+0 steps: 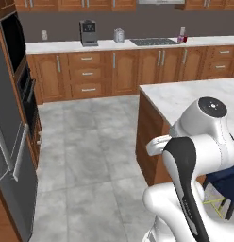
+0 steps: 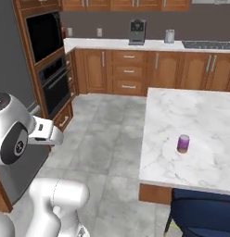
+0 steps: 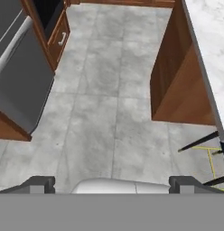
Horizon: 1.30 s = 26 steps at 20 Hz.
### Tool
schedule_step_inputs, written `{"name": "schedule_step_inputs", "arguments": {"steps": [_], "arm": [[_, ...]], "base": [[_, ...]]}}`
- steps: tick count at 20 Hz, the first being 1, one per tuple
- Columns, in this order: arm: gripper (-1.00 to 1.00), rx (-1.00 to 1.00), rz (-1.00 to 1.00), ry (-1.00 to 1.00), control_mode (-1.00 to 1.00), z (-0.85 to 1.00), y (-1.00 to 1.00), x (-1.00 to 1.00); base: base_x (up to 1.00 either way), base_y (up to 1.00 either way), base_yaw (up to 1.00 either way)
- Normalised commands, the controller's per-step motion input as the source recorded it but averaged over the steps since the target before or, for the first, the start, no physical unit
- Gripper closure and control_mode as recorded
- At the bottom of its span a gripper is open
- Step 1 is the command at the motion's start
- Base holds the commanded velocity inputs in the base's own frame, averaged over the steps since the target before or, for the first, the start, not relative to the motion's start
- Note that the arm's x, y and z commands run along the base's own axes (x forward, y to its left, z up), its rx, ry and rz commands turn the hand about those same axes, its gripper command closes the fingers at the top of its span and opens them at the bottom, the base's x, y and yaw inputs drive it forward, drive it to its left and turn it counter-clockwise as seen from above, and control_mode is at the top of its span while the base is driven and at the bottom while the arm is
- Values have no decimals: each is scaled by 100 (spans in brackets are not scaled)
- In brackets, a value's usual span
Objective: Four empty soda cans are scattered around the kitchen. Gather all the cans and cluster them next to the stove for recycling.
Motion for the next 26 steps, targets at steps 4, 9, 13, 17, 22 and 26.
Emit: {"name": "schedule_step_inputs", "arguments": {"steps": [4,9,13,17,22,26], "arm": [[-100,0,0,0,100,0,0,0],[-100,0,0,0,100,0,0,0],[-100,0,0,0,100,0,0,0],[-100,0,0,0,100,0,0,0],[-100,0,0,0,100,0,0,0],[-100,0,0,0,100,0,0,0]], "base": [[64,51,-21],[53,44,-27],[29,30,-39],[16,22,-43],[31,39,-35],[60,51,-23]]}}
